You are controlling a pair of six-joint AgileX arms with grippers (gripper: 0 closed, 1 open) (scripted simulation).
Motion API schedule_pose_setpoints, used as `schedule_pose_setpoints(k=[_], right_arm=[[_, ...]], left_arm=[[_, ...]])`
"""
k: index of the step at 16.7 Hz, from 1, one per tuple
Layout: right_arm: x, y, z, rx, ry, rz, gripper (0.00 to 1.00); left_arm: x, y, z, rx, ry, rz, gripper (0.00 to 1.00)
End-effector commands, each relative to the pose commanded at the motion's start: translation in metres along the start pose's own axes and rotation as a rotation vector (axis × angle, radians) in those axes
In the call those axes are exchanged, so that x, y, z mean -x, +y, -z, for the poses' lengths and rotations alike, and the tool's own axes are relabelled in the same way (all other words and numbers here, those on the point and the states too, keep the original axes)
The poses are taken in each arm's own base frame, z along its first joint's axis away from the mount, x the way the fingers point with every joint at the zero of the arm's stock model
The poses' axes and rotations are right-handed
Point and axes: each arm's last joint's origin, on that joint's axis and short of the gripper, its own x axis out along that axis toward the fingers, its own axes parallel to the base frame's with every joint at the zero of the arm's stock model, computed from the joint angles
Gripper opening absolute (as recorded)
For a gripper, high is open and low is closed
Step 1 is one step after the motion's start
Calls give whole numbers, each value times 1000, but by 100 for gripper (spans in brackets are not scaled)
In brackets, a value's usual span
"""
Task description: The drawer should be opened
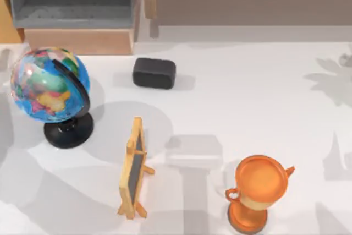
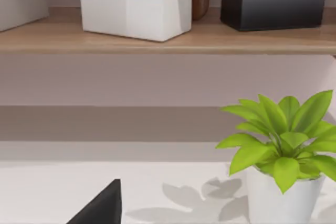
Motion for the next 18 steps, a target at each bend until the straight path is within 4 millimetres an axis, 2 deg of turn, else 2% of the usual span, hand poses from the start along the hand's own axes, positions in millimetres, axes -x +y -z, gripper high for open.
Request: schedule_pose_setpoints(k=[2,4,9,15,18], right_arm=[[0,0,0,0,0,0,100],[0,0,0,0,0,0,100],[0,0,0,0,0,0,100],[0,0,0,0,0,0,100],[0,0,0,0,0,0,100]], left_arm=[[0,-6,14,-71,-10,-9,100],[0,-8,19,-98,-14,-13,100],[-1,-8,17,-96,-16,-11,100],[-23,-8,18,-98,-14,-13,100],[-25,-8,18,-98,-14,-13,100]])
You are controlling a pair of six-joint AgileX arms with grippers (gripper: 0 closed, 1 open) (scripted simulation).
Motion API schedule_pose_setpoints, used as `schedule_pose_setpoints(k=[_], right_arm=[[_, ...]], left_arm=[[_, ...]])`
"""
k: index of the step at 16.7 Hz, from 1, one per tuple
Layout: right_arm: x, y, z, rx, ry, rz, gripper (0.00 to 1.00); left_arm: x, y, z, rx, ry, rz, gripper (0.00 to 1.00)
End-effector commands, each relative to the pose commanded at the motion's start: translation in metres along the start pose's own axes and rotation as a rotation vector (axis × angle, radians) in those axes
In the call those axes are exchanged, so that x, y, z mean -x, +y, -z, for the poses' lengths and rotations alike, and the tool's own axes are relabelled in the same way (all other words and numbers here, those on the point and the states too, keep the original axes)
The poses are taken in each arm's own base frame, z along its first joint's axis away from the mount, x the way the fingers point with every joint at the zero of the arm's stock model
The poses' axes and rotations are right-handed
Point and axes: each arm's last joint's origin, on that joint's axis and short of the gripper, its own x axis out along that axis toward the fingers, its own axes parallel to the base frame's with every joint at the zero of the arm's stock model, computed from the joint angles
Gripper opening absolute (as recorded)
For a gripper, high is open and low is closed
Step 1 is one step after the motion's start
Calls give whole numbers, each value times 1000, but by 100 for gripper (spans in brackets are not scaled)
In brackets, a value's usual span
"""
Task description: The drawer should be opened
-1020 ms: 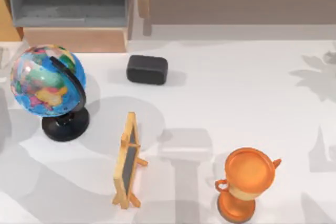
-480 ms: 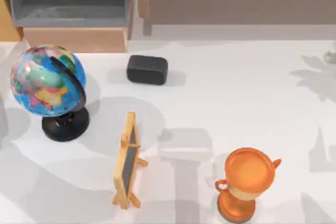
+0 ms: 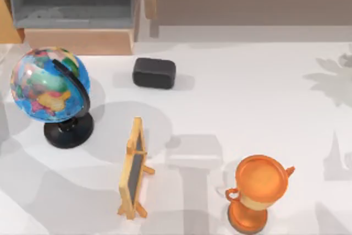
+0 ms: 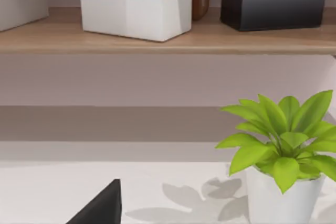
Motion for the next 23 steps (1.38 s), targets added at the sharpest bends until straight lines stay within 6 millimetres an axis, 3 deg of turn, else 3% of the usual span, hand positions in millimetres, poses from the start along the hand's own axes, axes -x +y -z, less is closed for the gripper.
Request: schedule_pose_setpoints(k=[1,14,23], right_arm=[[0,0,0,0,0,0,100],[0,0,0,0,0,0,100],[0,0,0,0,0,0,100]], left_arm=[[0,0,0,0,0,0,100],[0,0,0,0,0,0,2],[1,-5,1,13,3,17,0]])
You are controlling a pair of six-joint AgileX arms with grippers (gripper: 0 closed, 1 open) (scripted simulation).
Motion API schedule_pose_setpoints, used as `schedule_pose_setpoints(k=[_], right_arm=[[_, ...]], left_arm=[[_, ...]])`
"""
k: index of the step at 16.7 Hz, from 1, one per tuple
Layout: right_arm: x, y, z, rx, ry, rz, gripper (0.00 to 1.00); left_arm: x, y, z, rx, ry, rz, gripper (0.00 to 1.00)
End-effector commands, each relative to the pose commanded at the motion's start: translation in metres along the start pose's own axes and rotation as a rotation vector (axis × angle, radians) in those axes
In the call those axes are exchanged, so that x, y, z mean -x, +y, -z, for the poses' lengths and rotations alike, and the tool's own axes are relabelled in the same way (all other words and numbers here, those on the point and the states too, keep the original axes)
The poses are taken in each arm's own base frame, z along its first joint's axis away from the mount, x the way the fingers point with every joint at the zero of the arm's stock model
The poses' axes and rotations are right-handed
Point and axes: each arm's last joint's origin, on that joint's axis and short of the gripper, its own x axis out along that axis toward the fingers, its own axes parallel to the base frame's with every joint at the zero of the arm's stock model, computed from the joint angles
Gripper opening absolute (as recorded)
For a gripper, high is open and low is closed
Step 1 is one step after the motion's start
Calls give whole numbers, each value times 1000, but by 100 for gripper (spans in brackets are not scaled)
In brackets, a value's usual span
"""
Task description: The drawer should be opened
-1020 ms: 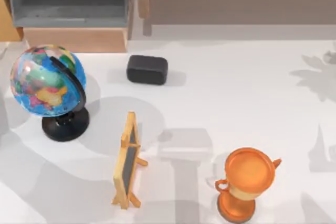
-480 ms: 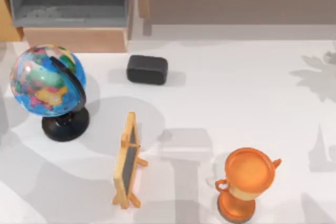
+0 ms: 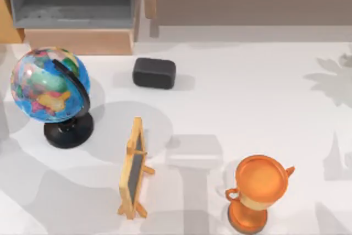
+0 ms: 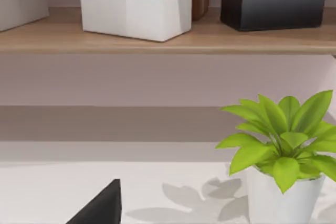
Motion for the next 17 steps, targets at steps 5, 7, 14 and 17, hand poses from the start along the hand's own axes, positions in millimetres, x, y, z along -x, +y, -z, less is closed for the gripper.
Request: schedule_pose_setpoints(k=[5,7,14,17], right_arm=[[0,0,0,0,0,0,100],[0,0,0,0,0,0,100],[0,0,0,0,0,0,100],[0,0,0,0,0,0,100]], left_arm=[[24,2,2,-9,2,-9,0],[42,-2,1,2,1,4,0],[62,-3,0,3,0,6,0],[72,0,3,-10,7,-7,0]])
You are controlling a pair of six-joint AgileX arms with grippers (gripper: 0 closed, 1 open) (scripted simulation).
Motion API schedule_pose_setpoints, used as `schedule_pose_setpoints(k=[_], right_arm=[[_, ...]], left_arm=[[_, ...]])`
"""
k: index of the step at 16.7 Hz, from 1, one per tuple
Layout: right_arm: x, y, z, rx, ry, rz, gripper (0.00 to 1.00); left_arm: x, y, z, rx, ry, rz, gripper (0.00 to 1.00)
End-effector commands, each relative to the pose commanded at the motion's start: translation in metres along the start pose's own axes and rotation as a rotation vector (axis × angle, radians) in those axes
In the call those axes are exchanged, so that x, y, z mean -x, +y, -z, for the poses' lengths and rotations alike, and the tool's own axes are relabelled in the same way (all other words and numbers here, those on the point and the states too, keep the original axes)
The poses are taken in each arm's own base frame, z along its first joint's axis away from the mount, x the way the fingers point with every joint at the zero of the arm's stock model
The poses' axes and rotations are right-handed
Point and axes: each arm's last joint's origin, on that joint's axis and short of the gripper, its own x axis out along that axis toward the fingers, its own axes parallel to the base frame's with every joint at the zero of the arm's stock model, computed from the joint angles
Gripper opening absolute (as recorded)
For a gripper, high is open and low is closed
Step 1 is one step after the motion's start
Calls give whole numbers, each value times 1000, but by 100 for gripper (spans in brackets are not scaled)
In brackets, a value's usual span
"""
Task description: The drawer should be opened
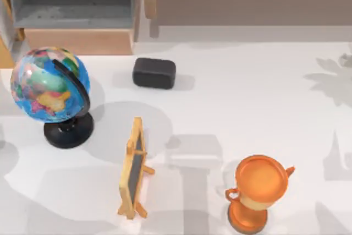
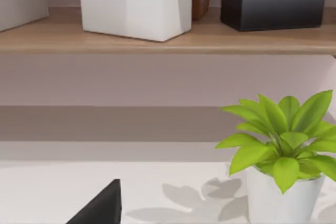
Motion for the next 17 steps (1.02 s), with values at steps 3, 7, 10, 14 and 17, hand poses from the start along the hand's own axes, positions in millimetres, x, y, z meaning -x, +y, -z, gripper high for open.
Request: schedule_pose_setpoints(k=[3,7,10,14,17], right_arm=[[0,0,0,0,0,0,100],[0,0,0,0,0,0,100],[0,0,0,0,0,0,100],[0,0,0,0,0,0,100],[0,0,0,0,0,0,100]], left_arm=[[27,-4,0,11,-2,12,0],[53,-4,-2,13,-7,13,0],[51,-5,-2,13,-8,14,0],[68,-3,0,3,-6,6,0],[94,-5,0,7,-7,12,0]])
